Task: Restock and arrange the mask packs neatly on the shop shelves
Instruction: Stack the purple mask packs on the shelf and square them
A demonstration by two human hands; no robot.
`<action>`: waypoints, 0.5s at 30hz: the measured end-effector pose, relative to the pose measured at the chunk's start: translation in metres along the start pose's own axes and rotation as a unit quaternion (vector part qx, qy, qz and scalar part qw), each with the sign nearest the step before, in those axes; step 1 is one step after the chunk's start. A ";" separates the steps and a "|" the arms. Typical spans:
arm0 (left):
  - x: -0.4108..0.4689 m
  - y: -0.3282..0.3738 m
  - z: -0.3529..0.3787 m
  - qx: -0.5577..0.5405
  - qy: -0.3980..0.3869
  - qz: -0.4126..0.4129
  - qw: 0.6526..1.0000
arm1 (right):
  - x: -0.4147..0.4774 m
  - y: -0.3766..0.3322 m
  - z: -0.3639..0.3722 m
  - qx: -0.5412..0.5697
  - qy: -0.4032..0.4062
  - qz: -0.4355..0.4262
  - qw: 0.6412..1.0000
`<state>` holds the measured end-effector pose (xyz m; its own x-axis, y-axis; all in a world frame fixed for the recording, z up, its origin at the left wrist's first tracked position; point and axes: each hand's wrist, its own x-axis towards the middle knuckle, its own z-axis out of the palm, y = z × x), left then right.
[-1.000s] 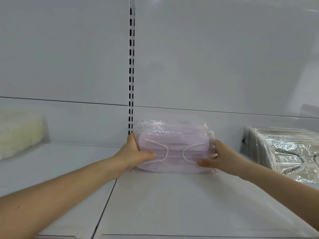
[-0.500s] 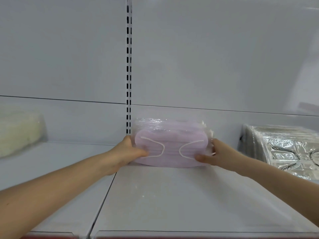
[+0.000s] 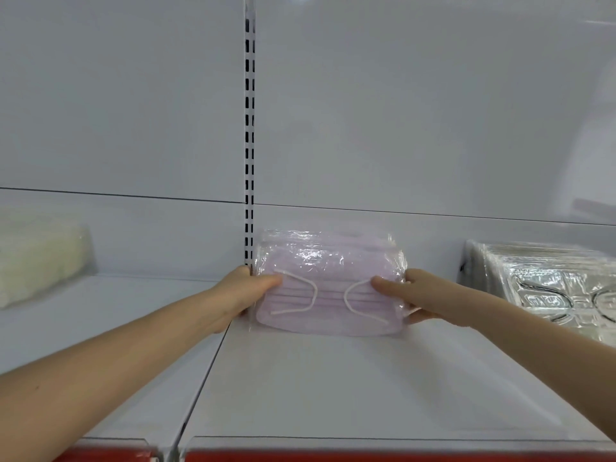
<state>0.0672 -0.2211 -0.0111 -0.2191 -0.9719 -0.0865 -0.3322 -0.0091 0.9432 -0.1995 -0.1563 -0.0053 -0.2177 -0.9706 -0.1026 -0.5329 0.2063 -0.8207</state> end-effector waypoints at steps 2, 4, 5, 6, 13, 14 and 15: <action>0.001 -0.003 -0.001 0.007 0.003 0.008 1.000 | 0.001 0.002 0.004 -0.011 0.028 -0.011 0.999; -0.002 -0.003 -0.001 0.005 0.000 0.013 1.000 | 0.002 0.003 0.005 -0.014 0.040 -0.017 0.999; -0.005 -0.001 -0.001 0.004 -0.002 0.017 1.000 | 0.002 0.004 0.005 -0.018 0.044 -0.017 0.999; -0.007 -0.001 -0.002 0.007 -0.006 0.019 1.000 | 0.000 0.004 0.004 -0.023 0.048 -0.020 0.998; -0.010 -0.005 -0.004 0.021 -0.023 0.042 0.999 | -0.005 0.008 0.000 -0.041 0.052 -0.020 0.998; -0.010 -0.006 -0.004 0.022 -0.020 0.048 0.998 | -0.005 0.009 0.000 -0.041 0.055 -0.019 0.997; -0.011 -0.006 -0.005 0.027 -0.020 0.051 0.998 | -0.005 0.009 -0.001 -0.041 0.056 -0.019 0.997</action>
<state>0.0758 -0.2118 -0.0143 -0.2910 -0.9567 -0.0045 -0.3544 0.1034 0.9294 -0.2038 -0.1499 -0.0114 -0.2832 -0.9590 -0.0059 -0.6065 0.1839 -0.7735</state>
